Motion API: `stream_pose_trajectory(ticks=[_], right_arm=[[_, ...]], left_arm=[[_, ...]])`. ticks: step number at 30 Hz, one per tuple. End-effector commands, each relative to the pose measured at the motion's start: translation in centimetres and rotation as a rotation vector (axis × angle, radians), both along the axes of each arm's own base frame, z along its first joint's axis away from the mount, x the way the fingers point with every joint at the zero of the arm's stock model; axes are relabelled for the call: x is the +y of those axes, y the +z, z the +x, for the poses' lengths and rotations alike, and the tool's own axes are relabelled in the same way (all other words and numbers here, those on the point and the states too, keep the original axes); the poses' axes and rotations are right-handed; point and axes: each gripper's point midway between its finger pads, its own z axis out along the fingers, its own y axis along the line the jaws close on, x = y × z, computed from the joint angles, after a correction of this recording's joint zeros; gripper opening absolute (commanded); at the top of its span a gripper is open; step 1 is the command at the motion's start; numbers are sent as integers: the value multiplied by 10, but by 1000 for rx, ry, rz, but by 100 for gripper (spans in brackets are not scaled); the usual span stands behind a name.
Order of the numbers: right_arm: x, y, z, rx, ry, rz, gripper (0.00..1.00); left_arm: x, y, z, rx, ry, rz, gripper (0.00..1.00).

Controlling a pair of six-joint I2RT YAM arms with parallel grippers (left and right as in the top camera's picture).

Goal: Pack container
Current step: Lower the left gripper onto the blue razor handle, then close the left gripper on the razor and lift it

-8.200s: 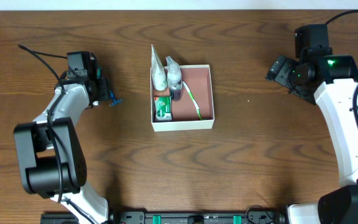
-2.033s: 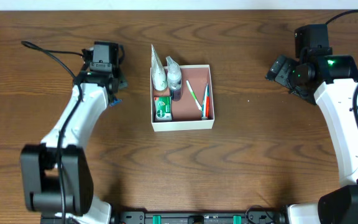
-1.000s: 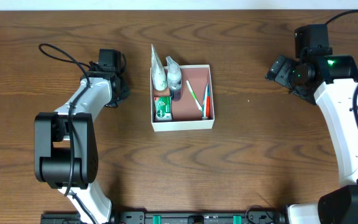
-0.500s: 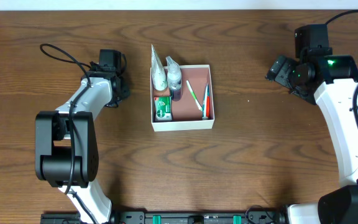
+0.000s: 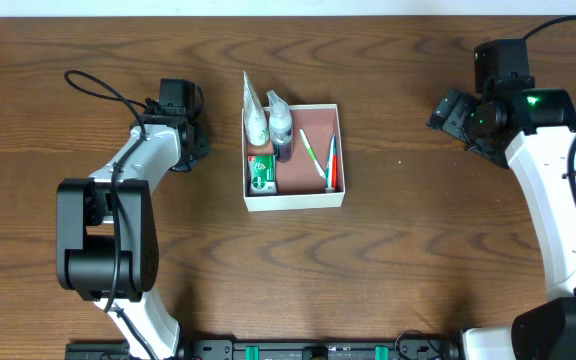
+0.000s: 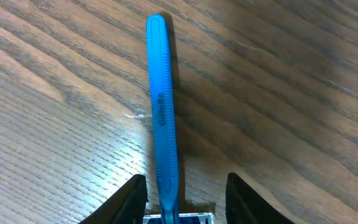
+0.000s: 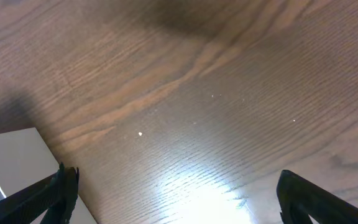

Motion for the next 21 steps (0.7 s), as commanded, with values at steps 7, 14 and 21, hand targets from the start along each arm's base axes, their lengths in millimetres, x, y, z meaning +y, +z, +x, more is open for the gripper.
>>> stream_pose_trajectory(ticks=[7, 14, 21], right_arm=[[-3, 12, 1, -34, -8, -1, 99], [-3, 12, 1, -34, -7, -1, 99], [-3, 12, 1, -34, -7, -1, 99]], left_arm=[[1, -13, -10, 38, 14, -4, 42], [2, -21, -18, 59, 14, -2, 41], [2, -22, -17, 49, 13, -2, 26]])
